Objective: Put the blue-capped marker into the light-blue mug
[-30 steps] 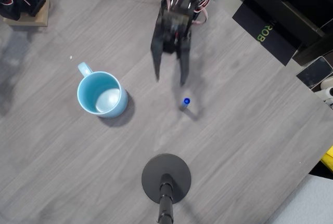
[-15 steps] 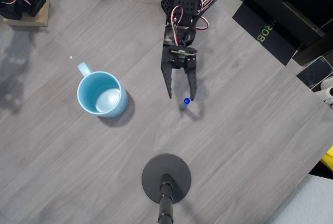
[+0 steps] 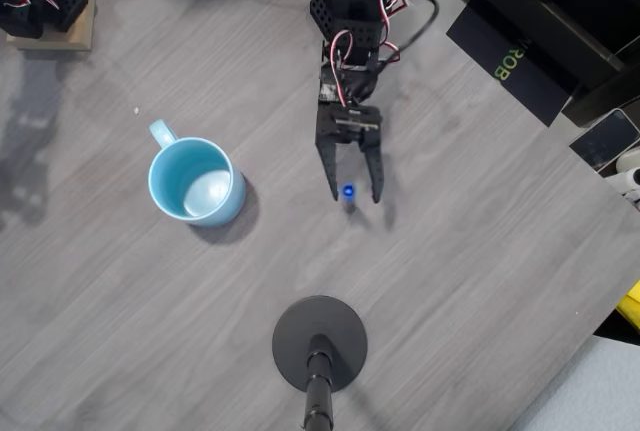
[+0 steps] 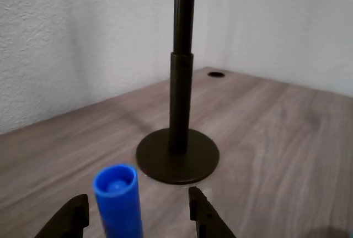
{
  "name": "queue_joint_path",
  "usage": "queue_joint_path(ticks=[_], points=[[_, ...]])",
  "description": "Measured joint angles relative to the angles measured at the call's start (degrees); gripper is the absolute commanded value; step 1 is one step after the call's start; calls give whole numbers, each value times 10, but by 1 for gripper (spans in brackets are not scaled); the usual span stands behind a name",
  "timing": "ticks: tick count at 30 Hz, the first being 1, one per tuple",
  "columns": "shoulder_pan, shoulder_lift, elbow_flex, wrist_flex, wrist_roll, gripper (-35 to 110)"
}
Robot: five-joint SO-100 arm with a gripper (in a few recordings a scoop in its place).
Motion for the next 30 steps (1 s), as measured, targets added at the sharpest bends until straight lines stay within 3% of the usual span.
queue_joint_path(ticks=[4, 11, 18, 24, 30], points=[[-5, -73, -23, -24, -4, 1], [-9, -242, -77, -146, -11, 0], [-9, -299, -114, -178, -11, 0], [1, -282, -127, -154, -6, 0], [7, -152, -127, -26, -11, 0]])
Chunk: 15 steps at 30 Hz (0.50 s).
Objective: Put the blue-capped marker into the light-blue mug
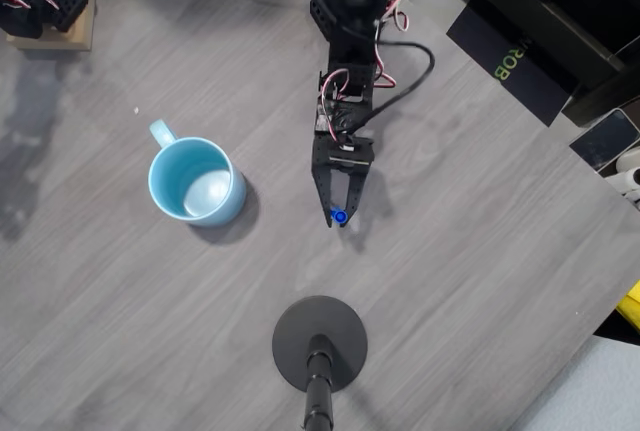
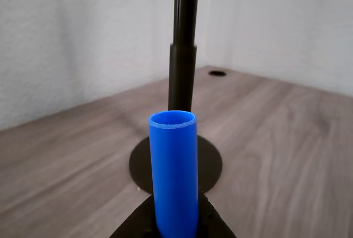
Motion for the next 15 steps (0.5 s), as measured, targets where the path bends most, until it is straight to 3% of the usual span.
queue_joint_path(ticks=[9, 15], points=[[37, 250, 1, 205, 4, 0], [87, 297, -19, 240, 9, 0]])
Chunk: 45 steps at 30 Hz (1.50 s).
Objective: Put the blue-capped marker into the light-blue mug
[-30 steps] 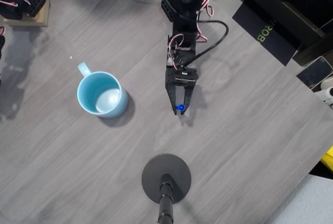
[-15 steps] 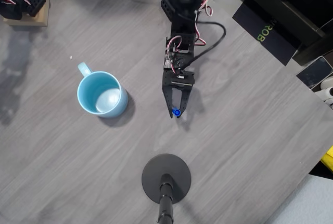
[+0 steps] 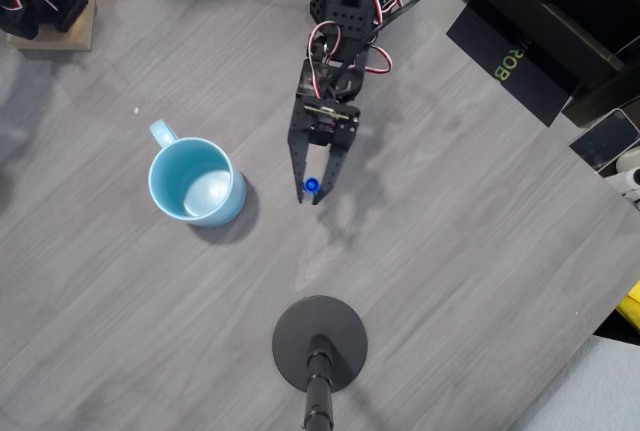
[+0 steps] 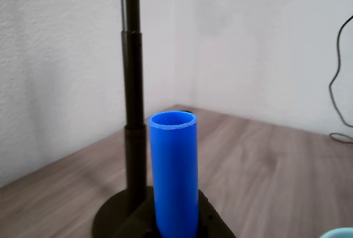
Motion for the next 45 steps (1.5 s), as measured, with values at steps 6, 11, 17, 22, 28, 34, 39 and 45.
queue_joint_path(ticks=[6, 11, 17, 22, 28, 34, 39, 45], points=[[66, -30, -74, 10, 11, 0], [107, -40, -116, 31, 18, 0], [141, -34, -142, 71, 18, 0], [170, -31, -149, 78, 18, 0], [199, -31, -150, 78, 18, 0], [227, -44, -164, 78, 18, 0], [241, -84, -165, 52, 26, 0], [245, -176, -166, -18, 28, 0]])
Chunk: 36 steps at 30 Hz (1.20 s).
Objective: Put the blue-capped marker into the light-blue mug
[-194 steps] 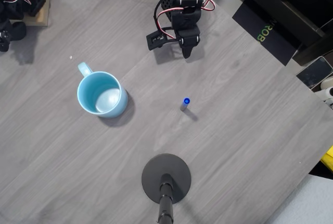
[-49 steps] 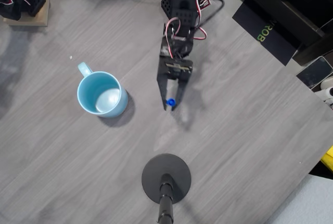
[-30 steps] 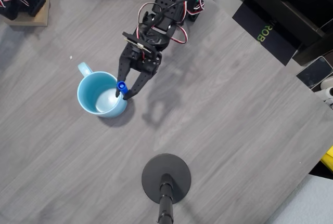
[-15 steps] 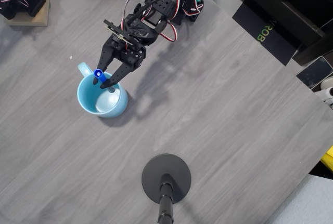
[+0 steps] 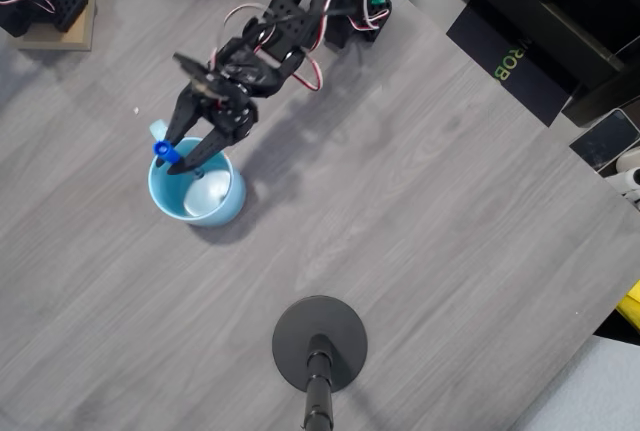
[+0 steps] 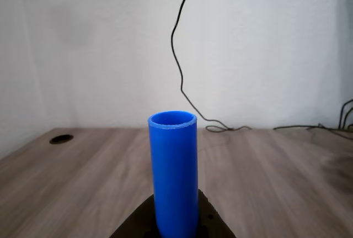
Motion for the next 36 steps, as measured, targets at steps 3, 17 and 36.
queue_joint_path(ticks=[3, 17, 36], points=[[-5, -40, 0, -28, -1, 0], [-5, -171, 0, -156, -11, 0], [-18, -243, 18, -260, -33, 6]])
